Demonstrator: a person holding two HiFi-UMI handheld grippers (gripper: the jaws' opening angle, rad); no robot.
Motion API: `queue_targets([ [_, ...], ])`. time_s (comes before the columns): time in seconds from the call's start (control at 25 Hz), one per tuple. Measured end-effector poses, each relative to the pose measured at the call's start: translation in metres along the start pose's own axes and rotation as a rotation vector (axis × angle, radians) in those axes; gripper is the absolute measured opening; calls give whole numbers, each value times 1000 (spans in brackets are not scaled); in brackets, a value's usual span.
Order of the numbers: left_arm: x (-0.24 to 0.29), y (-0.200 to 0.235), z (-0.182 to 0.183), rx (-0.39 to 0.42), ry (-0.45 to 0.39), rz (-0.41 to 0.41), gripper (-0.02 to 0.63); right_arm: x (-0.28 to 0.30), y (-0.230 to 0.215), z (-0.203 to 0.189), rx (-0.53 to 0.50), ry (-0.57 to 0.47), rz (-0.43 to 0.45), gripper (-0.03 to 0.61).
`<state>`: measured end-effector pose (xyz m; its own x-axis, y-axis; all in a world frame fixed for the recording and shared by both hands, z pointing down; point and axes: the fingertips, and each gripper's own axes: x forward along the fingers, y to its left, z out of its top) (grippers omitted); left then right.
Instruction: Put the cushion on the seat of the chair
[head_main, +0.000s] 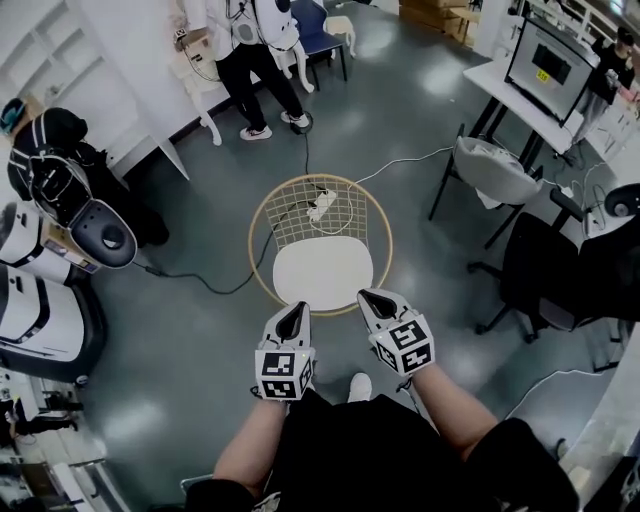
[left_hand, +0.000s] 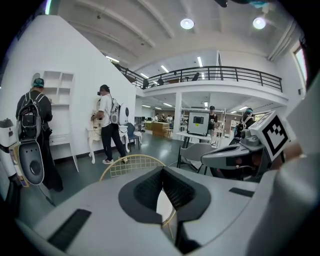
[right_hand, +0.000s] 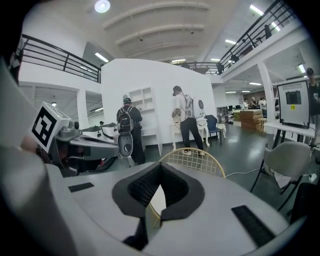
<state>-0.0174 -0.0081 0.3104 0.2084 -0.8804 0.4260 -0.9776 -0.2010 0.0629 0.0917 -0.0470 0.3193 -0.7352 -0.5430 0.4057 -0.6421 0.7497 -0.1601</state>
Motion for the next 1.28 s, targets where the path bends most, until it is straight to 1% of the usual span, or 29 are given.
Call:
queue_targets([
  [0.12, -6, -8, -4, -4, 7, -13, 17, -10, 1, -4, 49, -3, 7, 12],
  [0.32, -12, -14, -17, -14, 28, -49, 17, -18, 9, -14, 77, 3, 2, 12],
  [0.52, -23, -5, -24, -8, 30, -84, 17, -17, 25, -18, 91, -2, -33, 12],
  [0.88, -66, 21, -37, 6, 6, -151, 17, -17, 82, -20, 98, -12, -97, 12],
  [1.0, -81, 31, -41, 4, -2, -168, 17, -17, 107, -19, 83, -10, -111, 12],
  [1.28, -112, 33, -58, 4, -13, -215, 17, -31, 143, -31, 75, -12, -155, 11],
])
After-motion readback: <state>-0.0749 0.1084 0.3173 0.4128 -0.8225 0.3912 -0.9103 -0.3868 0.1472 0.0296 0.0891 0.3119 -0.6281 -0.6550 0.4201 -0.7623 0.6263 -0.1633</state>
